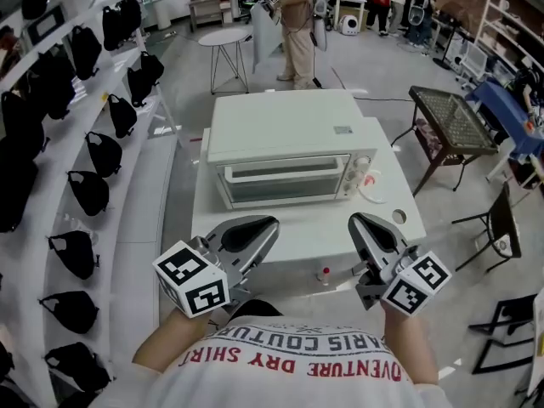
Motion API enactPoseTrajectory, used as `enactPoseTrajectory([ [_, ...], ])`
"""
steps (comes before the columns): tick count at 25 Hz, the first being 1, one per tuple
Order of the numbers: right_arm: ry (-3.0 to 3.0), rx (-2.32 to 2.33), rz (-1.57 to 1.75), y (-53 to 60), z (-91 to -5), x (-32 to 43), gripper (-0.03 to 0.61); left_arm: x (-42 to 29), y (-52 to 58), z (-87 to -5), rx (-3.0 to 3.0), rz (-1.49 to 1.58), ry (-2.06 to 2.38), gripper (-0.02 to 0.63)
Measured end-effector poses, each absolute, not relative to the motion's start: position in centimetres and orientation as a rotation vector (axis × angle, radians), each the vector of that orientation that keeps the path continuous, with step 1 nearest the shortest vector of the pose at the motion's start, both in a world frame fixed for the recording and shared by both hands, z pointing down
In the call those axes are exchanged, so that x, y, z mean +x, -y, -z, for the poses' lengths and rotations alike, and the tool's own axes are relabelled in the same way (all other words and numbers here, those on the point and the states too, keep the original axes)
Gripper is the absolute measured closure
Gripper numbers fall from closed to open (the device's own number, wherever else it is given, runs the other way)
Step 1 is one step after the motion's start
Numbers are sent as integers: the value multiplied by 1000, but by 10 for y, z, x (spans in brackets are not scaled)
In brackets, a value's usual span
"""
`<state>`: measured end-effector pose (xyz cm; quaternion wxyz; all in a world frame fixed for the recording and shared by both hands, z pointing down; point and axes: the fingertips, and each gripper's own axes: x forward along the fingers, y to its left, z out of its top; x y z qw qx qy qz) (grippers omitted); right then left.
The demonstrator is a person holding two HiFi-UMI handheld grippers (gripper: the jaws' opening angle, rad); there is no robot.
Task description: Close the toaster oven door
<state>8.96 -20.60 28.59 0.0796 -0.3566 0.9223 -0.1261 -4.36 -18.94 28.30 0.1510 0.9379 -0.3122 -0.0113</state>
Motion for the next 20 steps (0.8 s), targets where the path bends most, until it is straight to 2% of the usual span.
enactPoseTrajectory([
  [6,-2795,-1067,276,187,-285,80,555,-37,178,-283,2691,81,861,575],
  [20,-2769,-1073,316,171,-290,84,557,-35,168,-290,2655,62,904,575],
])
